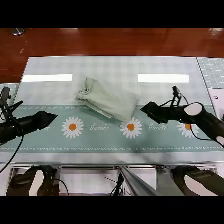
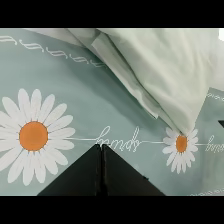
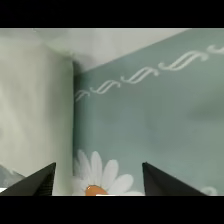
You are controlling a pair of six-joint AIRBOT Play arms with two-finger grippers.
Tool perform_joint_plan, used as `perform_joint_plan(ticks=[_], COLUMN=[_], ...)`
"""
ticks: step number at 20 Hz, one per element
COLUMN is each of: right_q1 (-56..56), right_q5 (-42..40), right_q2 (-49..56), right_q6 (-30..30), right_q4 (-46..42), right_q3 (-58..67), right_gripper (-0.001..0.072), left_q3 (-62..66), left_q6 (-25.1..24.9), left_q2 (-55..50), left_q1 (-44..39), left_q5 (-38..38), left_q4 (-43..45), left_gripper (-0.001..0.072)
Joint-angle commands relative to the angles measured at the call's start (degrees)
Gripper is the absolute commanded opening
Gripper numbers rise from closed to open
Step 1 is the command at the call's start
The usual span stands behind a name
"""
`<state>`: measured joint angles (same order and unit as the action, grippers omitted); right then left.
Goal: Fold the shirts.
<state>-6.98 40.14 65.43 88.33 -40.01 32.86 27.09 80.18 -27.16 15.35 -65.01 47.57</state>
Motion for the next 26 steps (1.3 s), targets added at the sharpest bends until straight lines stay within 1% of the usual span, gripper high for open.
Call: perform_joint_plan(ticks=[1,3,8,9,10,11,12,14,17,18,19,23,26], right_q1=[-0.4,-2.3,-7.1,-7.9,-8.4,-8.7,-8.8,-8.8,-8.8,-8.8,-8.3,-2.4,6.3], right_q5=[7.5,9.0,9.0,9.3,9.6,9.7,10.7,14.4,21.4,24.0,26.2,34.2,40.6], right_q2=[11.6,16.5,25.5,26.8,27.6,27.6,27.5,27.3,27.1,27.1,27.1,27.1,26.6], right_q6=[-12.7,-12.8,-12.3,-12.3,-12.4,-13.8,-16.7,-16.1,-8.0,-5.6,-4.7,-0.5,1.8], right_q4=[13.6,13.4,13.4,13.4,13.2,13.1,12.9,8.3,-6.7,-10.8,-13.2,-17.8,-18.6], right_q3=[5.0,9.3,19.2,20.9,22.4,23.8,26.0,32.9,49.3,55.3,60.5,77.7,85.2], right_gripper=[0.0624,0.0623,0.0622,0.0588,0.04,0.0106,0.0017,0.0017,0.0017,0.0017,0.0017,0.0016,0.0017], left_q3=[-1.0,-1.0,-1.0,-1.0,-1.0,-1.0,-1.0,-1.0,-1.0,-1.0,-1.0,-1.0,-1.0], left_q6=[0.0,0.0,0.0,0.0,0.0,0.0,0.0,0.0,0.0,0.0,0.0,0.0,0.0], left_q2=[0.0,0.0,0.0,0.0,0.0,0.0,0.0,0.0,0.0,0.0,0.0,0.0,0.0], left_q1=[0.0,0.0,0.0,0.0,0.0,0.0,0.0,0.0,0.0,0.0,0.0,0.0,0.0], left_q5=[0.1,0.2,1.4,1.4,1.4,1.4,1.4,1.4,1.4,1.4,1.4,1.4,1.4], left_q4=[0.1,0.0,0.0,0.0,0.0,0.0,0.0,0.0,0.0,0.0,0.0,0.0,0.0], left_gripper=[0.003,0.003,0.003,0.0029,0.003,0.003,0.003,0.0029,0.003,0.003,0.003,0.003,0.003])
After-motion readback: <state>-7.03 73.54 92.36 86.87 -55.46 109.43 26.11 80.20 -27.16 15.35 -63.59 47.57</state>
